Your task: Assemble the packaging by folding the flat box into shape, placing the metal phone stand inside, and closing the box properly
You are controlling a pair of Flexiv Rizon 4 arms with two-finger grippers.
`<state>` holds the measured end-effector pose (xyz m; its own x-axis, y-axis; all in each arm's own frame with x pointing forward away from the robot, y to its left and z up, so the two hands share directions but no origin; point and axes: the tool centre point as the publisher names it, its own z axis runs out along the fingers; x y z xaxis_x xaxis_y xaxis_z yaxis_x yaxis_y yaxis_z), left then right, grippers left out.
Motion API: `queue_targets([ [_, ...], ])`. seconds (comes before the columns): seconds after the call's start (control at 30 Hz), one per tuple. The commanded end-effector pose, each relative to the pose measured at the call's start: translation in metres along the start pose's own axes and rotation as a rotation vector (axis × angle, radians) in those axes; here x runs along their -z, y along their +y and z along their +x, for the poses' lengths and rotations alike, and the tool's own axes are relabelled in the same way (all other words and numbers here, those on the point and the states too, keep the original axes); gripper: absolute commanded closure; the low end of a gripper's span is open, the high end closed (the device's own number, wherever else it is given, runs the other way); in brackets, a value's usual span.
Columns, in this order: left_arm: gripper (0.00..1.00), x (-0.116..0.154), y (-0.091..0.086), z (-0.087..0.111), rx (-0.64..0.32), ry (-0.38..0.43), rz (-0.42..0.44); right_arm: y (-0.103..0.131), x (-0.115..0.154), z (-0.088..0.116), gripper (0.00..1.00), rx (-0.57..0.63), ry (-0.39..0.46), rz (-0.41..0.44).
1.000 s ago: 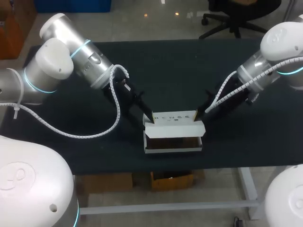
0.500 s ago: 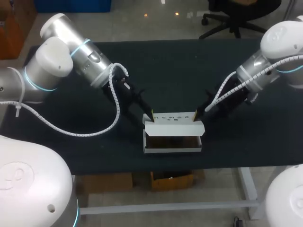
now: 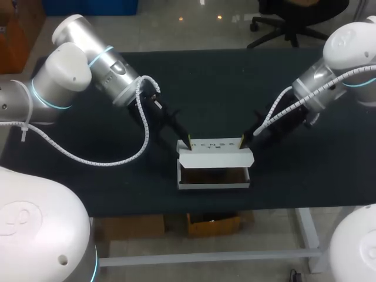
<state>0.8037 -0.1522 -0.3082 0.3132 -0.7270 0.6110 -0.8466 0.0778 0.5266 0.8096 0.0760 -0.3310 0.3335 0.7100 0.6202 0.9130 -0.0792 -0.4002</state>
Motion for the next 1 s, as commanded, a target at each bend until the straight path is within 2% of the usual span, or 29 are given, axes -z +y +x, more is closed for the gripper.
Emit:
queue_targets([
  [0.03, 0.57, -0.0047, -0.0056, 0.0090, 0.003, -0.005, -0.017, 0.0023, -0.0041, 0.0067, 0.69, -0.001, -0.001, 0.017],
  [1.0, 0.57, 0.0015, -0.0069, 0.0099, 0.045, 0.014, -0.062, 0.0039, -0.0005, 0.0135, 0.69, -0.013, 0.020, 0.048],
])
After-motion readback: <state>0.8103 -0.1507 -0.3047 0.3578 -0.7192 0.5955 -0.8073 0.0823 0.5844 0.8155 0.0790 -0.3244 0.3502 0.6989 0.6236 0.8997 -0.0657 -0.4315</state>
